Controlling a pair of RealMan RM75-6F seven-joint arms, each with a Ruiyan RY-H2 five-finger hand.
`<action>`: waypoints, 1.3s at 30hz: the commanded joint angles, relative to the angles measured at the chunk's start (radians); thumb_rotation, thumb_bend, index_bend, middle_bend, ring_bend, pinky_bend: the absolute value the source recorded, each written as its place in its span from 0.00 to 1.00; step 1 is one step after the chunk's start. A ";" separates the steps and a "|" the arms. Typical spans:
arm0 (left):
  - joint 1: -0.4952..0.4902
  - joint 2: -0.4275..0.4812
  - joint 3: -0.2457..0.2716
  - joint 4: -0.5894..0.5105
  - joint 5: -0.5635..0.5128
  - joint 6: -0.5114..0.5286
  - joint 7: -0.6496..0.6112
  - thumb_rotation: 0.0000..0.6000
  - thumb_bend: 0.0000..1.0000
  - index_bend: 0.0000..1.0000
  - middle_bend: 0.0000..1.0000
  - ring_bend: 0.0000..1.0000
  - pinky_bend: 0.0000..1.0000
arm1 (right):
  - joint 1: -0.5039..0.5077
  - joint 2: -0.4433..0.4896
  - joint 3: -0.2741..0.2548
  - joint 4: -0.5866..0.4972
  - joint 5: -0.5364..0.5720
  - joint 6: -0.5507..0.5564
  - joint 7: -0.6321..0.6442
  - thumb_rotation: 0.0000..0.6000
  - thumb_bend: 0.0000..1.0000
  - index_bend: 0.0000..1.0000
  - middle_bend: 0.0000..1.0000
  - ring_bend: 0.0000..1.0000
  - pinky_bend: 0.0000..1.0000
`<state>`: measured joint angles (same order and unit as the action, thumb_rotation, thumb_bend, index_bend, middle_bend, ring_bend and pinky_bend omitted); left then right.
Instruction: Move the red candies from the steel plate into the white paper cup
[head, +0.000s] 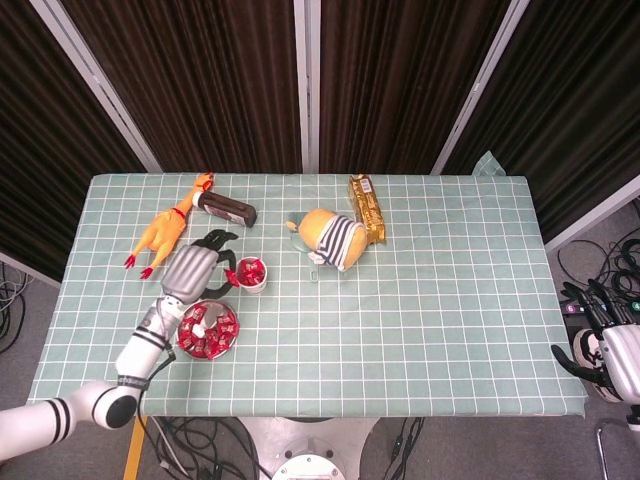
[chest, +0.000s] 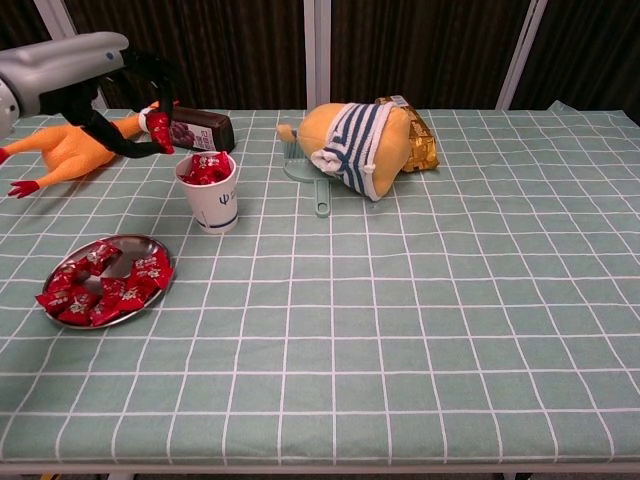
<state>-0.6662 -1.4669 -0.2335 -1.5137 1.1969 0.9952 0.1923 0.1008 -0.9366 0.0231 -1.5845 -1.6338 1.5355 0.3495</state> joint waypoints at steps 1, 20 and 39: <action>-0.036 -0.038 -0.019 0.044 -0.047 -0.034 0.025 1.00 0.38 0.60 0.28 0.15 0.33 | 0.000 0.000 0.000 0.001 -0.001 0.001 0.001 1.00 0.21 0.08 0.20 0.00 0.16; -0.127 -0.090 -0.017 0.116 -0.240 -0.112 0.145 1.00 0.35 0.37 0.26 0.15 0.33 | -0.003 -0.001 0.002 0.009 0.005 0.001 0.008 1.00 0.21 0.08 0.20 0.00 0.16; 0.198 0.168 0.089 -0.083 0.008 0.323 -0.037 1.00 0.27 0.28 0.25 0.15 0.32 | 0.017 -0.009 0.003 0.043 0.008 -0.034 0.041 1.00 0.23 0.08 0.19 0.00 0.15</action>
<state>-0.5168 -1.3317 -0.1738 -1.5927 1.1742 1.2698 0.1826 0.1146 -0.9434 0.0276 -1.5435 -1.6257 1.5051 0.3886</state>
